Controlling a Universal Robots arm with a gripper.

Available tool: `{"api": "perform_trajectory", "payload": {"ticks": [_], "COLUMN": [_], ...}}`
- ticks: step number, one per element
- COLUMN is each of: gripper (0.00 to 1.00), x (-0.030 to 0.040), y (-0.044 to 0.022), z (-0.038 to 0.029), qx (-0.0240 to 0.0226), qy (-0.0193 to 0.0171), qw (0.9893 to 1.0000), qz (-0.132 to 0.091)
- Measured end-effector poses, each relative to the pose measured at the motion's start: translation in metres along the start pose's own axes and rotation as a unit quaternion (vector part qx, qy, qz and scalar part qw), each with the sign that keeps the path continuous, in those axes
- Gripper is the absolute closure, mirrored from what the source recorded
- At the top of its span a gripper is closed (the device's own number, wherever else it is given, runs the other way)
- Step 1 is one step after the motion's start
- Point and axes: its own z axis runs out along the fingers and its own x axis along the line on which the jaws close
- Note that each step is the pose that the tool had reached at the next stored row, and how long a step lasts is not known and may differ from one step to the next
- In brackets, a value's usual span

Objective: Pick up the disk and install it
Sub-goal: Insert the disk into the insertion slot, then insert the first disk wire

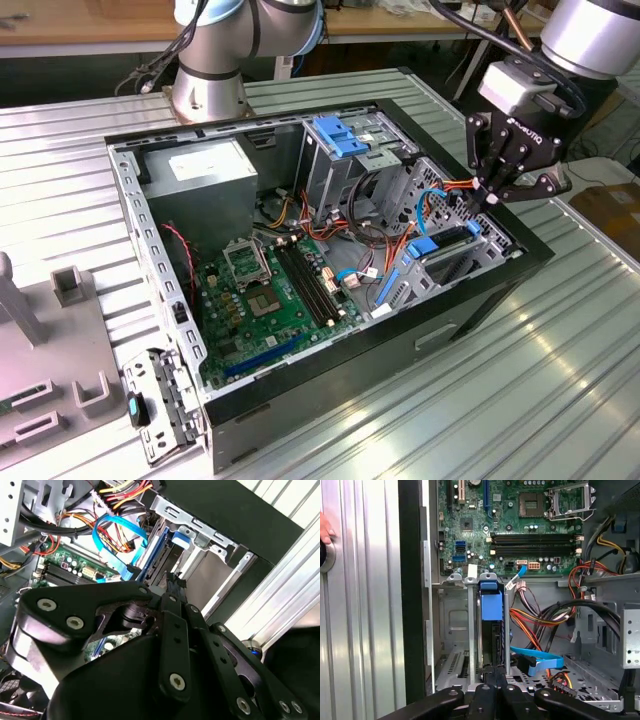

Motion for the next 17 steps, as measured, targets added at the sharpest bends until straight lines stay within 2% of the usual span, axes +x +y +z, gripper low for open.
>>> {"api": "perform_trajectory", "payload": {"ticks": [11,12,15,17], "gripper": [0.89,0.89,0.89,0.89], "x": [0.0000,-0.0001,-0.0001,0.0000], "y": [-0.0002,-0.0010,-0.0012,-0.0014], "z": [0.0000,0.0000,0.0003,0.0004], "qx": [0.0001,0.0002,0.0014,0.0045], "qy": [0.0010,0.0007,-0.0004,-0.0005], "qw": [1.0000,0.9998,0.9980,0.9971], "qz": [-0.001,-0.017,-0.063,-0.076]}}
